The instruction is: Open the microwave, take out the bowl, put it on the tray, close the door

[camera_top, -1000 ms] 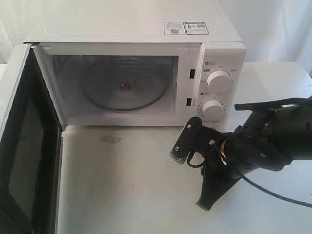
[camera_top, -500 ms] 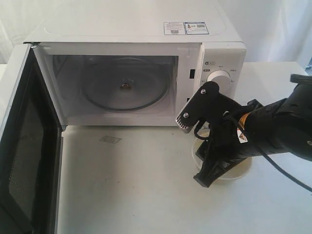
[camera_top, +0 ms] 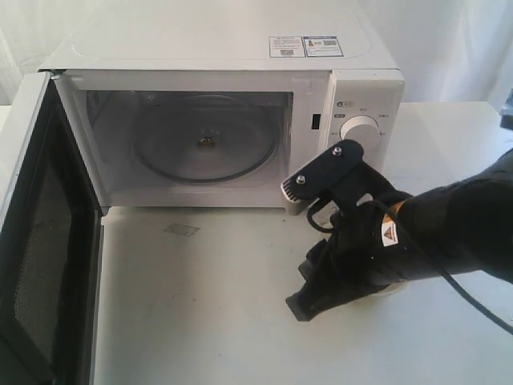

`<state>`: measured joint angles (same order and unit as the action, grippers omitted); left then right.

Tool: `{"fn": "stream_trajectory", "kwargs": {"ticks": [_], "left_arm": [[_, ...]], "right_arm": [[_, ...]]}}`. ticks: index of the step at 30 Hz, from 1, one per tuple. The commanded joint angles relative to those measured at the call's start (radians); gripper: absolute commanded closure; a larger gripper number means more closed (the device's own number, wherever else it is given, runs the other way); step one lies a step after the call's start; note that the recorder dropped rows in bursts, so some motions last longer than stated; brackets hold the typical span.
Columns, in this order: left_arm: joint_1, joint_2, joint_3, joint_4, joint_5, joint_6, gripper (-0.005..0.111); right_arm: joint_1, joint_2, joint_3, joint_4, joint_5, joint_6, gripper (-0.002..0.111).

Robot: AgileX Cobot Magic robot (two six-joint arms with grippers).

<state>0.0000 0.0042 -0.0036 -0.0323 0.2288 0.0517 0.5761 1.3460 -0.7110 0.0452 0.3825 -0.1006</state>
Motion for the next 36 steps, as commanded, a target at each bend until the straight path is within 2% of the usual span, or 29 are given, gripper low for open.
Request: {"fn": "stream_trajectory", "kwargs": {"ticks": [1, 3, 6, 20, 22, 25, 28, 32, 36], "left_arm": [[-0.001, -0.004, 0.004, -0.005, 0.002, -0.003, 0.107], [-0.001, -0.004, 0.004, -0.005, 0.002, -0.003, 0.107], [-0.001, -0.004, 0.004, -0.005, 0.002, -0.003, 0.107], [-0.001, -0.004, 0.004, -0.018, -0.015, -0.027, 0.107], [-0.001, -0.004, 0.004, -0.086, -0.112, -0.095, 0.107], [-0.001, -0.004, 0.004, -0.204, -0.326, -0.235, 0.107], [-0.001, -0.004, -0.001, -0.203, -0.418, -0.310, 0.107], [-0.001, -0.004, -0.128, -0.164, -0.343, -0.306, 0.107], [-0.001, 0.081, -0.339, -0.145, -0.041, -0.299, 0.107]], "right_arm": [[0.014, -0.008, 0.100, 0.025, -0.157, -0.038, 0.098], [0.043, -0.021, 0.153, 0.058, -0.310, -0.028, 0.108], [0.090, -0.046, 0.188, 0.062, -0.393, -0.028, 0.108], [0.247, -0.122, 0.263, 0.060, -0.472, -0.028, 0.108], [0.254, -0.122, 0.275, 0.060, -0.508, -0.028, 0.108], [0.254, -0.122, 0.286, 0.060, -0.531, -0.028, 0.108], [0.254, -0.122, 0.294, 0.058, -0.546, -0.028, 0.108], [0.254, -0.122, 0.295, 0.058, -0.544, -0.028, 0.108], [0.254, -0.122, 0.295, 0.058, -0.549, -0.028, 0.108]]}}
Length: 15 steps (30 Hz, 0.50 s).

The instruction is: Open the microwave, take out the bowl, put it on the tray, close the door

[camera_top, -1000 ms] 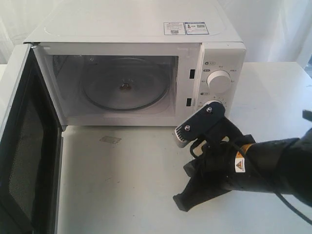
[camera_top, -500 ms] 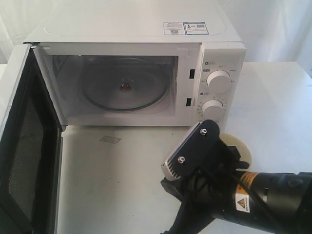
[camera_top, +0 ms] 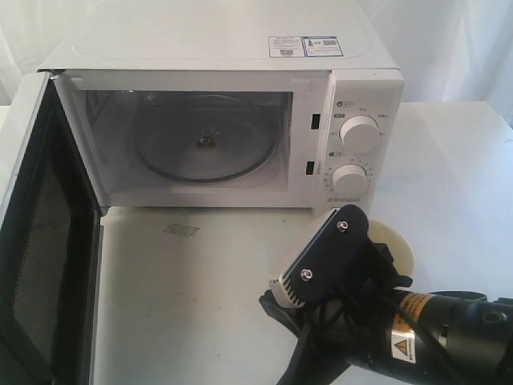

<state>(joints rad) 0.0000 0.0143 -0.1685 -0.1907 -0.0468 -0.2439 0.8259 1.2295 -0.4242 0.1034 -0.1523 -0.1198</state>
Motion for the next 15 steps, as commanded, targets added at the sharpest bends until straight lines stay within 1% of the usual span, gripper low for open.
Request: {"fn": "stream_trajectory", "kwargs": {"ticks": [1, 3, 5, 6, 7, 8, 9, 13, 15], "left_arm": [[-0.001, 0.100, -0.220, 0.013, 0.320, 0.010, 0.107], [-0.001, 0.186, -0.331, 0.013, 0.592, 0.088, 0.107], [-0.001, 0.267, -0.405, 0.019, 0.808, 0.183, 0.107], [-0.001, 0.305, -0.430, 0.019, 0.893, 0.198, 0.107], [-0.001, 0.340, -0.446, 0.019, 0.947, 0.198, 0.107], [-0.001, 0.363, -0.455, 0.019, 0.967, 0.198, 0.107], [-0.001, 0.385, -0.458, 0.013, 0.950, 0.198, 0.107], [-0.001, 0.418, -0.459, -0.061, 0.778, 0.188, 0.107], [-0.001, 0.416, -0.462, -0.093, 0.772, 0.167, 0.107]], "right_arm": [[0.005, -0.006, 0.008, 0.000, -0.014, -0.008, 0.108], [0.005, -0.006, 0.008, 0.000, -0.014, -0.008, 0.108], [0.005, -0.006, 0.008, 0.000, -0.015, -0.008, 0.108], [0.005, -0.006, 0.008, 0.000, -0.018, -0.008, 0.108], [0.005, -0.006, 0.008, 0.000, -0.020, -0.008, 0.108], [0.005, -0.006, 0.008, 0.000, -0.020, -0.008, 0.108], [0.005, -0.006, 0.008, 0.000, -0.020, -0.008, 0.108], [0.005, -0.006, 0.008, 0.000, -0.016, 0.001, 0.108], [0.005, -0.006, 0.008, 0.000, -0.014, 0.001, 0.108]]}}
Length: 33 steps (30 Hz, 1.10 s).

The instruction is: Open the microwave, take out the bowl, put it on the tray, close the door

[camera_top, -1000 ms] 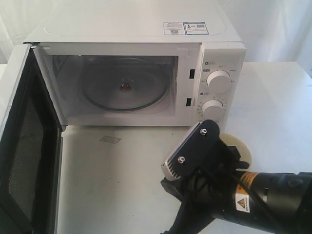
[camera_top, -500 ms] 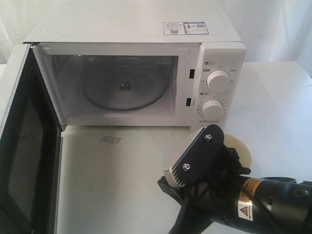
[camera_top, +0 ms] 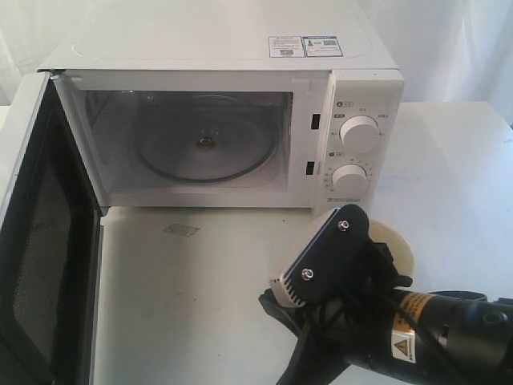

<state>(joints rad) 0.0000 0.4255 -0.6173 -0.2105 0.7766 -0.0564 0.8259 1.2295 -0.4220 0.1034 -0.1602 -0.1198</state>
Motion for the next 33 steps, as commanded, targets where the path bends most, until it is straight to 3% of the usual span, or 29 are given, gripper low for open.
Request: {"fn": "stream_trajectory", "kwargs": {"ticks": [1, 11, 26, 33], "left_arm": [[-0.001, 0.003, -0.013, -0.101, -0.049, -0.020, 0.107], [-0.001, 0.168, -0.012, -0.156, -0.043, 0.114, 0.107], [-0.003, 0.322, 0.028, -0.744, -0.106, 0.764, 0.107], [-0.003, 0.336, 0.057, -0.758, -0.145, 0.775, 0.107]], "right_arm": [[0.005, -0.006, 0.006, -0.004, -0.004, 0.001, 0.108], [0.005, -0.006, 0.006, -0.006, -0.030, 0.001, 0.108], [0.005, -0.146, 0.017, -0.003, -0.011, 0.001, 0.108], [0.005, -0.338, 0.017, -0.003, 0.131, 0.001, 0.108]]}}
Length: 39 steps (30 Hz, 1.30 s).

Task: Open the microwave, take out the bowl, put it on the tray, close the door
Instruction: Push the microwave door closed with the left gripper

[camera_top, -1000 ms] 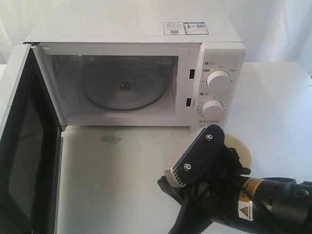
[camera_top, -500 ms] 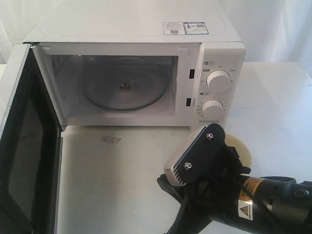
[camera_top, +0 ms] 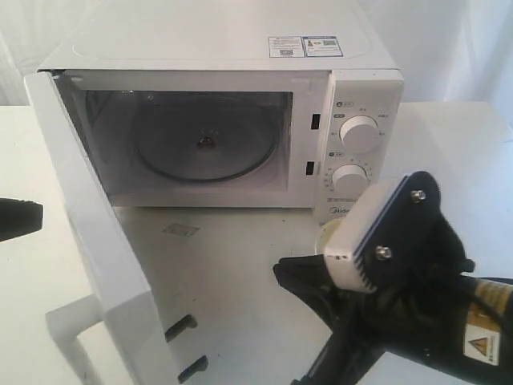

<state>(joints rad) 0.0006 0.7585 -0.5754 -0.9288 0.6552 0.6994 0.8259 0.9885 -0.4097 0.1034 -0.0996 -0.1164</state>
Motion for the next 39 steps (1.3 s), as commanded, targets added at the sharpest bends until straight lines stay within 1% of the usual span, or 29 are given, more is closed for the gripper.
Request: {"fn": "stream_trajectory", "kwargs": {"ticks": [1, 3, 9, 12, 16, 21, 26, 29, 31, 32, 33, 35, 37, 39], "left_arm": [[-0.003, 0.003, 0.017, -0.044, -0.029, 0.022, 0.107], [-0.003, 0.010, 0.017, -0.057, -0.029, 0.027, 0.107], [-0.003, 0.064, 0.017, -0.118, -0.027, 0.114, 0.107], [-0.003, 0.105, 0.017, -0.202, -0.039, 0.209, 0.107], [-0.003, 0.152, 0.017, -0.372, -0.036, 0.388, 0.107], [-0.003, 0.203, 0.017, -0.525, -0.036, 0.558, 0.107], [-0.003, 0.276, 0.015, -0.645, -0.023, 0.685, 0.107], [-0.012, 0.336, -0.004, -0.670, -0.011, 0.724, 0.107], [-0.053, 0.374, -0.032, -0.716, -0.020, 0.782, 0.107], [-0.093, 0.397, -0.053, -0.762, -0.035, 0.822, 0.107], [-0.115, 0.409, -0.067, -0.771, -0.046, 0.829, 0.107], [-0.184, 0.453, -0.120, -0.788, -0.076, 0.850, 0.107], [-0.225, 0.483, -0.167, -0.790, -0.119, 0.863, 0.107], [-0.253, 0.514, -0.208, -0.790, -0.169, 0.872, 0.107]], "right_arm": [[0.005, -0.136, 0.005, -0.003, 0.100, -0.003, 0.108], [0.005, -0.192, 0.005, -0.003, 0.134, -0.003, 0.108], [0.005, -0.359, 0.005, -0.003, 0.274, 0.061, 0.108], [0.005, -0.412, 0.005, 0.003, 0.330, 0.074, 0.108], [0.005, -0.439, 0.005, 0.039, 0.334, 0.074, 0.108], [0.005, -0.439, 0.005, 0.039, 0.330, 0.074, 0.108], [0.005, -0.439, 0.005, 0.039, 0.315, 0.074, 0.108], [0.005, -0.439, 0.005, 0.039, 0.315, 0.074, 0.108], [0.005, -0.437, 0.005, 0.039, 0.315, 0.074, 0.108], [0.005, -0.437, 0.005, 0.039, 0.315, 0.074, 0.108], [0.005, -0.437, 0.005, 0.039, 0.315, 0.074, 0.108], [0.005, -0.437, 0.005, 0.039, 0.315, 0.070, 0.108], [0.005, -0.437, 0.010, 0.039, 0.315, 0.070, 0.108], [0.005, -0.437, 0.028, 0.039, 0.292, 0.070, 0.108]]}}
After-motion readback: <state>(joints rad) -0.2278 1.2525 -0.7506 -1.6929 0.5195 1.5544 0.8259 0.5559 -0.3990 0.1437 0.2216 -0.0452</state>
